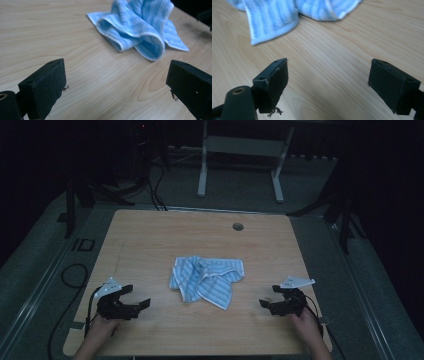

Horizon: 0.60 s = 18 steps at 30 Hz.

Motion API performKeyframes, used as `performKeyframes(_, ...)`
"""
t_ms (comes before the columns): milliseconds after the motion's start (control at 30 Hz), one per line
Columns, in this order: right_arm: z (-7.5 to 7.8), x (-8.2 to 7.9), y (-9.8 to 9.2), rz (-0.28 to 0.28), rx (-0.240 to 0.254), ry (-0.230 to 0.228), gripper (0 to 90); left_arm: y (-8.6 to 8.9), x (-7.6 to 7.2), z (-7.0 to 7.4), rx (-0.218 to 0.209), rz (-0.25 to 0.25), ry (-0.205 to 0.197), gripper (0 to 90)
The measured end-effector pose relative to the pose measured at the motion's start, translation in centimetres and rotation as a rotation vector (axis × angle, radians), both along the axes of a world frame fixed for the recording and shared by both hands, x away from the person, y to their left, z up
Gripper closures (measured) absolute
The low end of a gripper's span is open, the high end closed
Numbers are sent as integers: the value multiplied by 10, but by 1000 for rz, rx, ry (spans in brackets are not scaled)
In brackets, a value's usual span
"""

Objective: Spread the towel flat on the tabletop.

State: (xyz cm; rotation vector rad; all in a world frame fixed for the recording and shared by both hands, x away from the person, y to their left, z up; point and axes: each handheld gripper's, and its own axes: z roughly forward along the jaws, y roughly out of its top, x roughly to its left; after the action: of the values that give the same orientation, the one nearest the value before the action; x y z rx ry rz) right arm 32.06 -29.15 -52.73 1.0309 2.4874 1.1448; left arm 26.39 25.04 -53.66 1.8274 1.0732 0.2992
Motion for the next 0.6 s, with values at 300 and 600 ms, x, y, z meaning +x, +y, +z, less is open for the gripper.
performKeyframes(300, 6, 7, 45, 140, -14, 45, 161, -40, 16, 4, 39, -97, 62, 41)
performKeyframes(600, 10, 14, 85, 221, -17, 57, 161, -69, 26, 3, 101, -132, 72, 153)
